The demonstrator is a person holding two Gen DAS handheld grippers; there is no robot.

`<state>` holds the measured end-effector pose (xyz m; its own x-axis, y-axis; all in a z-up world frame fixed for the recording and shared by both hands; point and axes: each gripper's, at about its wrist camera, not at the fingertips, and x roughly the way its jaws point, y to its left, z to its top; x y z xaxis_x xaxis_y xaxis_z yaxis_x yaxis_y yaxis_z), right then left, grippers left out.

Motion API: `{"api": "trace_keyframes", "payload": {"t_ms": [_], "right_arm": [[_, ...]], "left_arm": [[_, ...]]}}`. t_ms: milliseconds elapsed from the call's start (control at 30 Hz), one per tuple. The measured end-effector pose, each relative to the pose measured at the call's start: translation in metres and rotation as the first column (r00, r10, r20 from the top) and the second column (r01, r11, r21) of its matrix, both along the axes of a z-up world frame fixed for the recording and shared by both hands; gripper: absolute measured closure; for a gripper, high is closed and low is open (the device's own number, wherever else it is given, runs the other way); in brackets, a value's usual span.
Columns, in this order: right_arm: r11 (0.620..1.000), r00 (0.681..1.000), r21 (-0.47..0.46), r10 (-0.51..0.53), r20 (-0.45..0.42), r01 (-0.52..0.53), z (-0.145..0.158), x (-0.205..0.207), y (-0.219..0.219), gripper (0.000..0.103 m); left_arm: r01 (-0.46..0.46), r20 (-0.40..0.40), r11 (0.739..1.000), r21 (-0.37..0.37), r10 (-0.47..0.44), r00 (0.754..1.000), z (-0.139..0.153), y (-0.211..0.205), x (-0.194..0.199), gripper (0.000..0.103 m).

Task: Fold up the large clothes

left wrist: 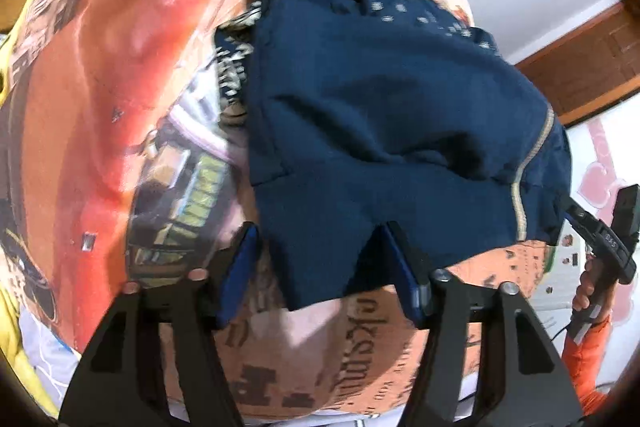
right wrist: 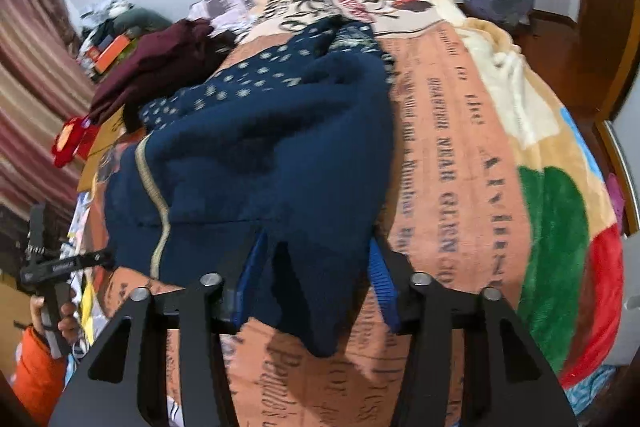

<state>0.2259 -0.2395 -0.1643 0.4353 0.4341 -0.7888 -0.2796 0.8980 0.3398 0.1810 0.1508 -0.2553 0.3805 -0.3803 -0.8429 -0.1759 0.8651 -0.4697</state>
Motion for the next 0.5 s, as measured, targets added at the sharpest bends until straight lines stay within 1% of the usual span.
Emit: {"api": "trace_keyframes", "payload": {"t_ms": [33,67,100,133,167,200,300,400,467,500], "right_arm": [[1.0,1.0,-0.002,0.008,-0.01,-0.008,-0.002,0.0,0.003,0.091],[1.0,1.0,0.003,0.009,-0.017,-0.009,-0.004,0.002,0.005,0.093],[1.0,1.0,0.009,-0.004,-0.007,0.004,-0.002,0.001,0.004,0.094],[1.0,1.0,0.01,-0.009,0.003,0.009,0.001,0.0,0.003,0.095],[1.0,1.0,0.018,-0.015,0.022,0.014,0.007,-0.001,0.002,0.095],[0.999,0.999,0.032,-0.022,0.04,0.021,0.014,-0.004,-0.001,0.096],[0.996,0.994,0.084,-0.029,0.102,0.021,0.043,-0.008,-0.01,0.096],[0.994,0.984,0.107,-0.029,0.176,0.011,0.074,-0.014,-0.013,0.097],[0.992,0.974,0.127,-0.038,0.224,0.01,0.096,-0.018,-0.014,0.097],[0.989,0.968,0.147,-0.046,0.248,0.01,0.108,-0.018,-0.016,0.097]], "left_arm": [[0.017,0.009,1.0,-0.008,-0.017,1.0,0.003,-0.004,0.001,0.064],[0.028,0.019,1.0,0.008,-0.028,0.999,0.007,-0.007,0.001,0.079],[0.04,0.035,0.998,0.046,-0.041,0.999,0.013,-0.012,0.001,0.096],[0.055,0.057,0.994,0.091,-0.06,0.997,0.022,-0.017,0.001,0.099],[0.057,0.083,0.992,0.111,-0.066,0.994,0.031,-0.02,-0.001,0.099],[0.051,0.111,0.993,0.111,-0.063,0.992,0.04,-0.02,-0.002,0.099],[0.026,0.205,0.996,0.08,-0.042,0.978,0.077,-0.013,-0.008,0.1],[0.001,0.299,0.999,0.038,-0.012,0.954,0.116,-0.005,-0.013,0.1],[-0.019,0.36,0.999,0.027,0.008,0.933,0.143,-0.004,-0.015,0.1],[-0.029,0.395,0.999,0.019,0.019,0.918,0.159,-0.002,-0.016,0.1]]}}
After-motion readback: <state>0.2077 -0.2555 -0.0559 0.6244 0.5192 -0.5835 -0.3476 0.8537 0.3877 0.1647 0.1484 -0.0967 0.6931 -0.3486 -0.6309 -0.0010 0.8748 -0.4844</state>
